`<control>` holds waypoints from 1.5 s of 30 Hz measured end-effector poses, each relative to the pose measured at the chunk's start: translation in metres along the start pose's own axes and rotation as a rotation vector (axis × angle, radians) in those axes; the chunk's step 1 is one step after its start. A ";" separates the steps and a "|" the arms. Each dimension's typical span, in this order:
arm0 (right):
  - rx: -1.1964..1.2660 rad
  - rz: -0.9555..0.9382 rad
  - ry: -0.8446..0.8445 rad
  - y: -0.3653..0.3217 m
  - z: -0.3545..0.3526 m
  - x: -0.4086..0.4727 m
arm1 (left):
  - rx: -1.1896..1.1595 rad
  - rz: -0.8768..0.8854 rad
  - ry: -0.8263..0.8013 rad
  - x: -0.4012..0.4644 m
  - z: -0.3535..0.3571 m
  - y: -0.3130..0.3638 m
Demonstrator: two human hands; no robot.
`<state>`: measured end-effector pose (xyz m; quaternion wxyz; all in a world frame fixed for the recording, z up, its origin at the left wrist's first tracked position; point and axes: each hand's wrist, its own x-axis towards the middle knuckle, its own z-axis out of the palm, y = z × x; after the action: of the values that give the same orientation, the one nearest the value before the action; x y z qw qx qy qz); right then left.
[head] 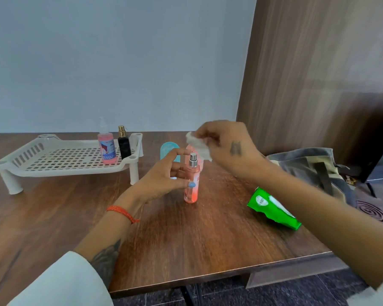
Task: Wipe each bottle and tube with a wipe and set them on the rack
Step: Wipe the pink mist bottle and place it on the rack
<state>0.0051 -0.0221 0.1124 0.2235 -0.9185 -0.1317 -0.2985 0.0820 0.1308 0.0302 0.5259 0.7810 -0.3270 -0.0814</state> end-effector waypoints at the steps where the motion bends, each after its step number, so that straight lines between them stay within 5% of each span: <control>1: -0.142 -0.136 -0.024 -0.004 0.005 -0.005 | 0.001 -0.003 0.003 -0.001 0.000 0.000; 5: -0.670 -0.388 -0.207 0.001 0.038 -0.026 | -0.016 0.019 0.022 -0.003 0.000 0.000; 10: -0.396 -0.449 -0.020 0.031 0.050 -0.043 | -0.074 0.001 -0.020 -0.003 -0.001 0.001; 19: 0.164 0.272 0.146 0.038 0.042 -0.032 | -0.022 -0.060 -0.010 -0.001 0.001 0.003; 25: 0.373 0.404 -0.004 0.020 0.047 -0.033 | -0.068 -0.038 -0.033 -0.002 0.000 0.003; 29: 0.383 0.440 0.051 0.019 0.050 -0.039 | -0.075 -0.031 -0.034 -0.002 -0.001 0.002; 35: 0.582 0.407 0.107 0.016 0.041 -0.053 | -0.045 -0.033 -0.038 -0.001 -0.001 0.000; 39: 0.200 0.179 0.326 0.019 0.045 -0.045 | -0.041 -0.045 -0.042 -0.003 -0.002 0.002; 45: -0.031 -0.100 0.242 0.025 0.059 -0.047 | -0.011 -0.058 -0.026 -0.003 -0.001 0.003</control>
<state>0.0067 -0.0202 0.0327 0.2082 -0.8715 -0.1446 -0.4198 0.0783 0.1327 0.0327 0.5232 0.7861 -0.3107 -0.1086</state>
